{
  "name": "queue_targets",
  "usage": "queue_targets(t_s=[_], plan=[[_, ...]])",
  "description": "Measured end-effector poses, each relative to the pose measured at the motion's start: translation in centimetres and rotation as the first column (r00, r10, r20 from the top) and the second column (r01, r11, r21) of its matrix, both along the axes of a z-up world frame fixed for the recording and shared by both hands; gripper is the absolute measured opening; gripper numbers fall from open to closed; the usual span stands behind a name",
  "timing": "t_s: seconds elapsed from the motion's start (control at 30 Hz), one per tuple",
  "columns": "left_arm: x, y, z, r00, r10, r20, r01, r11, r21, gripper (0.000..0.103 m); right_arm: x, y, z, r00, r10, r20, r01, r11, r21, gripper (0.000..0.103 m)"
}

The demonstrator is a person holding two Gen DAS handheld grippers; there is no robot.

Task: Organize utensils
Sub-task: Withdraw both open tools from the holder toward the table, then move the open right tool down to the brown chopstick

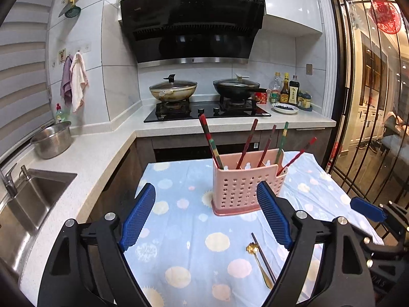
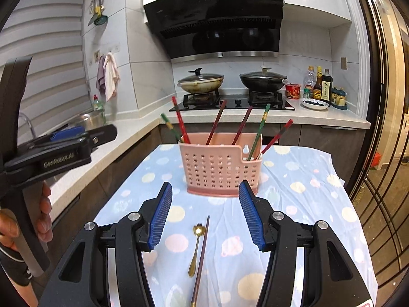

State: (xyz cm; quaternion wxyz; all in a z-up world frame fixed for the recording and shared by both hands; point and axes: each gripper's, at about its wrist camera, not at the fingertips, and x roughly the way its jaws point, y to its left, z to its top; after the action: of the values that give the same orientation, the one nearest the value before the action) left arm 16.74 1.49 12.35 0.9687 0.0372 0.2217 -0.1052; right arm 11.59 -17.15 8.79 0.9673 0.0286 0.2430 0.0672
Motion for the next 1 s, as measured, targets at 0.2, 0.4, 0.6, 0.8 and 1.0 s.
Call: queue_targets(t_s=[0.2,0.4,0.6,0.8,1.0], plan=[[-1.5,0.4,-1.7,0.999,0.019,-0.027,-0.019,1.0,0.009,0.079,-2.6,1.2,-2.3,0.999,0.023,-0.048,-0.023,1.0,-0.012,0.053],[-3.2,0.9,-4.6,0.996,0.03,-0.086,-0.029,0.999,0.013,0.084,-4.6,1.2,-6.4,0.988,0.036,-0.152,-0.034,0.999,0.018,0.053],[-4.2,1.4,-8.7,0.981,0.052,-0.189,-0.048,0.998,0.028,0.084,-6.1,1.1,-11.4,0.959,0.038,-0.282,-0.029,0.999,0.035,0.053],[-4.9,2.0,-12.6,0.955,0.069,-0.29,-0.057,0.997,0.049,0.084,-6.6,1.5,-14.6,0.938,0.045,-0.343,-0.033,0.999,0.043,0.053],[-5.5,2.3,-14.5,0.939,0.078,-0.334,-0.061,0.996,0.062,0.084,-6.0,2.2,-16.0,0.929,0.051,-0.366,-0.045,0.999,0.023,0.052]])
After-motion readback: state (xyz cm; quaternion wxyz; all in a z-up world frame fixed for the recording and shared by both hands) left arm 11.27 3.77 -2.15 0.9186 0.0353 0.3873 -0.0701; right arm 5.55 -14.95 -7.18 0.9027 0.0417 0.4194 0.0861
